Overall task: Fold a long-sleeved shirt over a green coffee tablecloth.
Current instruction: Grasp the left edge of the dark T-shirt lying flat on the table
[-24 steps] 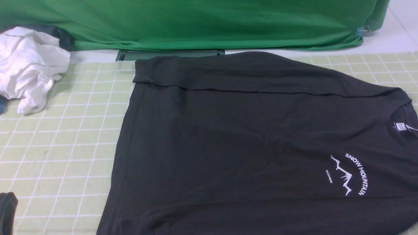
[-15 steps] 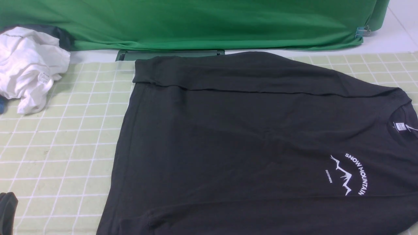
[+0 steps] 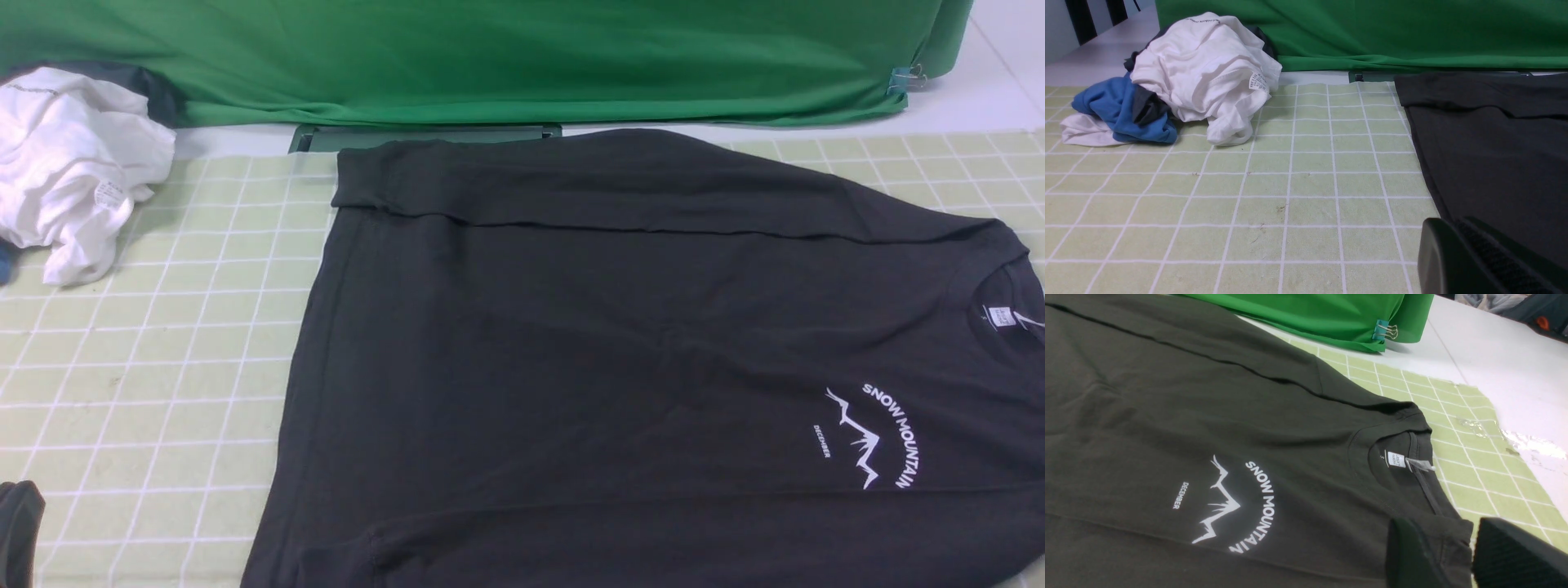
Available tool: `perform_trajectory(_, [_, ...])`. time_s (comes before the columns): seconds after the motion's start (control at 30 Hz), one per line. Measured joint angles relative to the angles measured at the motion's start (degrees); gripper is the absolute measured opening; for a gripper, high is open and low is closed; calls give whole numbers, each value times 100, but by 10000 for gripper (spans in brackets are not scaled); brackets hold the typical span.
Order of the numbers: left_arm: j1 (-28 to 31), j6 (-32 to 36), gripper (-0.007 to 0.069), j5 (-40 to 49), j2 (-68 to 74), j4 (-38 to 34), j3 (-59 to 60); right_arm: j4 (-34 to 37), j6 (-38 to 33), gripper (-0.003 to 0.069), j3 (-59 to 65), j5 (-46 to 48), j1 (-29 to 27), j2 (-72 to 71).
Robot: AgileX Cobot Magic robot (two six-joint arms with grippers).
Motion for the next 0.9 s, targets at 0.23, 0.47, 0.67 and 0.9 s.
perform_trajectory(0.23, [0,0,17,0,-2,0,0,0,0,240,0,0,0,0])
perform_trajectory(0.47, [0,0,17,0,-2,0,0,0,0,240,0,0,0,0])
perform_trajectory(0.67, [0,0,17,0,0,0,0,0,0,240,0,0,0,0])
perform_trajectory(0.9, [0,0,17,0,0,0,0,0,4,240,0,-5,96,0])
